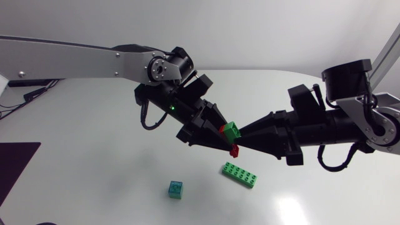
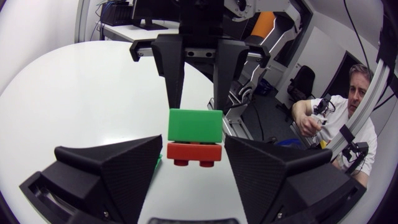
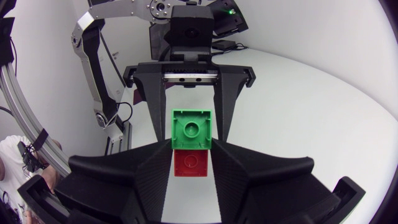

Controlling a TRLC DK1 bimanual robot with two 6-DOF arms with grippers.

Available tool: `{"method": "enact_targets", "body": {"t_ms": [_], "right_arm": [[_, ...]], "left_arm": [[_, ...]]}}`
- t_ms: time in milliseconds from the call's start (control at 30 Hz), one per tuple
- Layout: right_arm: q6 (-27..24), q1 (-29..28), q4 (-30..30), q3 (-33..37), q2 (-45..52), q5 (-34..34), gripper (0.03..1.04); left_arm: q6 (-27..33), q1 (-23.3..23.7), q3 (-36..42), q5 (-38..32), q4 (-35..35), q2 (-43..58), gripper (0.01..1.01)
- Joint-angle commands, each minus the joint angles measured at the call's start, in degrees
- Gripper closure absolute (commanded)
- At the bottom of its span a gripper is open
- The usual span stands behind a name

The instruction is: Separate the duplo bricks

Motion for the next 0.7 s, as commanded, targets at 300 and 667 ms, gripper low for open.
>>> {"method": "enact_targets", "body": {"t_ms": [300, 667], "right_arm": [[1.2, -1.0, 0.4, -1.2, -1.3, -1.1, 0.83], [1.2, -1.3, 0.4, -1.6, -2.3, -1.2, 0.83]], "left_arm": [[-0.6, -0.1, 1.1, 0.7, -0.8, -0.7, 0.226], [-0.6, 0.2, 2.2, 0.4, -0.8, 0.3, 0.233]]}}
